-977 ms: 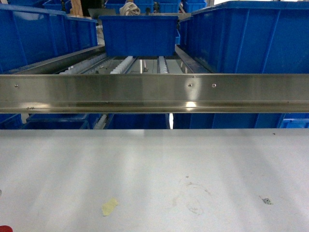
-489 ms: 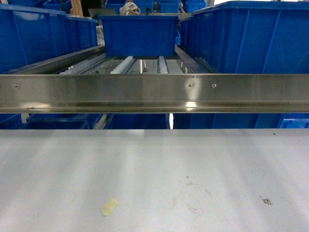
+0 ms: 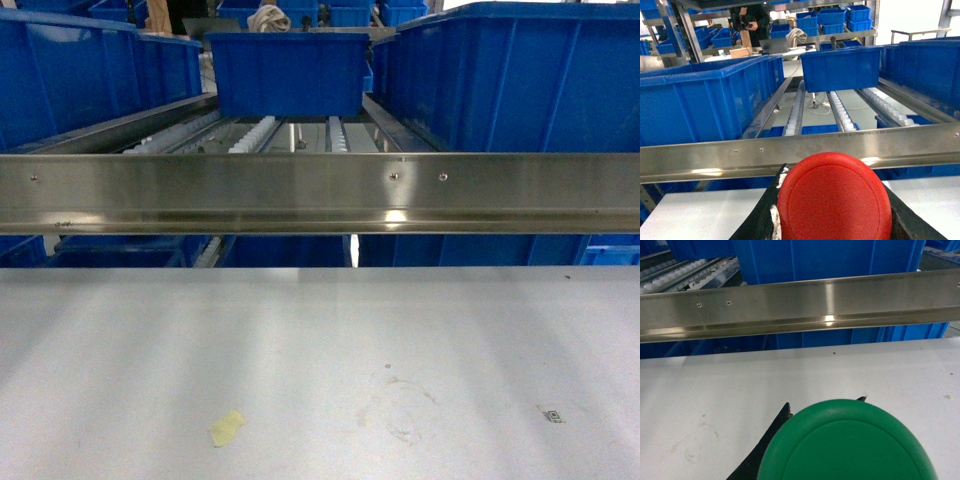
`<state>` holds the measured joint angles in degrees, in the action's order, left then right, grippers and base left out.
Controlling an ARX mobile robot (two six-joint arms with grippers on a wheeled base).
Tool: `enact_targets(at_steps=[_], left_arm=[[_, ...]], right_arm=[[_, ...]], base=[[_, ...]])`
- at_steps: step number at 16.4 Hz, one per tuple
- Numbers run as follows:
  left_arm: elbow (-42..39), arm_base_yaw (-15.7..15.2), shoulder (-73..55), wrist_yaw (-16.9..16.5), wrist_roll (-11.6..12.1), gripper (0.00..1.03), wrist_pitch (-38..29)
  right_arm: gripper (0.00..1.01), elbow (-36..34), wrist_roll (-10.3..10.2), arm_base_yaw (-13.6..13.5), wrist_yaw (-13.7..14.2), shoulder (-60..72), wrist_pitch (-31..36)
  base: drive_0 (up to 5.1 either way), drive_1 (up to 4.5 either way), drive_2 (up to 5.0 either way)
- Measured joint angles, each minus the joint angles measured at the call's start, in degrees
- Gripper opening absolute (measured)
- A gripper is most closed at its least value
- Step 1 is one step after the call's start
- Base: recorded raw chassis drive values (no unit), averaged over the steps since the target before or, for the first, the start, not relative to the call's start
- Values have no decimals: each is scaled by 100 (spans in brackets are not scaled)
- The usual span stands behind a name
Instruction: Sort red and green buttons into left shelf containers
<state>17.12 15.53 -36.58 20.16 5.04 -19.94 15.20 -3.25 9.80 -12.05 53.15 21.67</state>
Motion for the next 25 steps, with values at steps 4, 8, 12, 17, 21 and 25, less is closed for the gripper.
enact_targets(at_steps=[4, 8, 12, 17, 21, 25], left_arm=[[92, 109, 33, 35, 0, 31, 105], [92, 114, 26, 26, 0, 31, 96], [92, 114, 33, 37, 0, 31, 105], [92, 114, 39, 37, 0, 31, 101], [92, 114, 33, 37, 0, 31, 105], [92, 114, 33, 37, 0, 31, 111]], right_arm=[[28, 0, 0, 0, 0, 0, 0], [28, 2, 0, 0, 2, -2, 7], [28, 2, 0, 0, 2, 0, -4], [28, 2, 2, 0, 0, -17, 9], [28, 2, 0, 0, 0, -26, 4], [28, 2, 0, 0, 0, -24, 0]], base=[[0, 0, 0], [-190, -29, 237], [-386, -58, 468], [-502, 151, 279], [-486, 255, 255], [-495, 246, 246]])
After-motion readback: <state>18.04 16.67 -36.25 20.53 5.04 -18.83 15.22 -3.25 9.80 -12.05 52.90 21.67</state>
